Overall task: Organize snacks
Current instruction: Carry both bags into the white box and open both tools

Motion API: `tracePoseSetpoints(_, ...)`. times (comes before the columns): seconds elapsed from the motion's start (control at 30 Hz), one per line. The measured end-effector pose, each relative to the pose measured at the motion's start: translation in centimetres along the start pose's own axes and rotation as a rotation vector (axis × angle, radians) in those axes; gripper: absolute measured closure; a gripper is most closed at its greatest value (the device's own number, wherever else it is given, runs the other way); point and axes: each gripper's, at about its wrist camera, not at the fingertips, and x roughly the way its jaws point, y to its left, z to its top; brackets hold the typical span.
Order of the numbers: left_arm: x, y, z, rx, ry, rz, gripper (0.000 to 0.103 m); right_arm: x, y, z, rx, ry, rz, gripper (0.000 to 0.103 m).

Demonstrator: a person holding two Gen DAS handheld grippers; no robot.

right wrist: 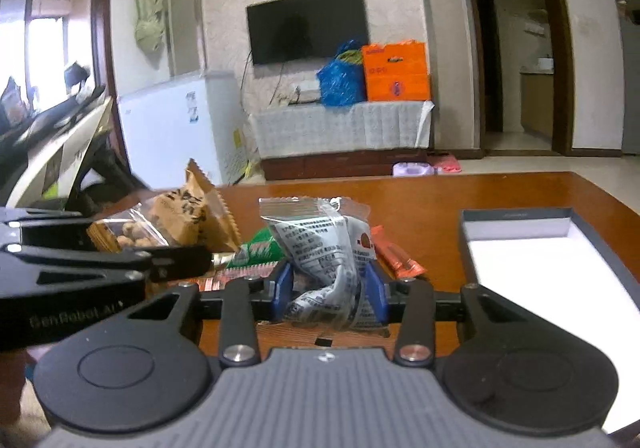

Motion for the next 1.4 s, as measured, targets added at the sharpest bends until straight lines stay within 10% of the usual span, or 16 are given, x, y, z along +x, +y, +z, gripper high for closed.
tracePoseSetpoints(0.47, 4.8, -9.8, 1.9, 0.109, -0.040, -0.175, 0.066, -8.5, -9.5, 2.2, 0.224, -0.122, -0.221, 0.065)
tracePoseSetpoints(0.93, 11.4, -14.2, -0.8, 0.130, 0.112, -0.347, 0.066, -10.6, -21.9, -2.2, 0.603, 0.027, -0.391, 0.065)
tracePoseSetpoints(1.4, 13.8, -15.5, -1.7, 0.112, 0.184, -0.424, 0.066, -8.8, -17.4, -2.0, 0.425, 0.010, -0.464, 0.065)
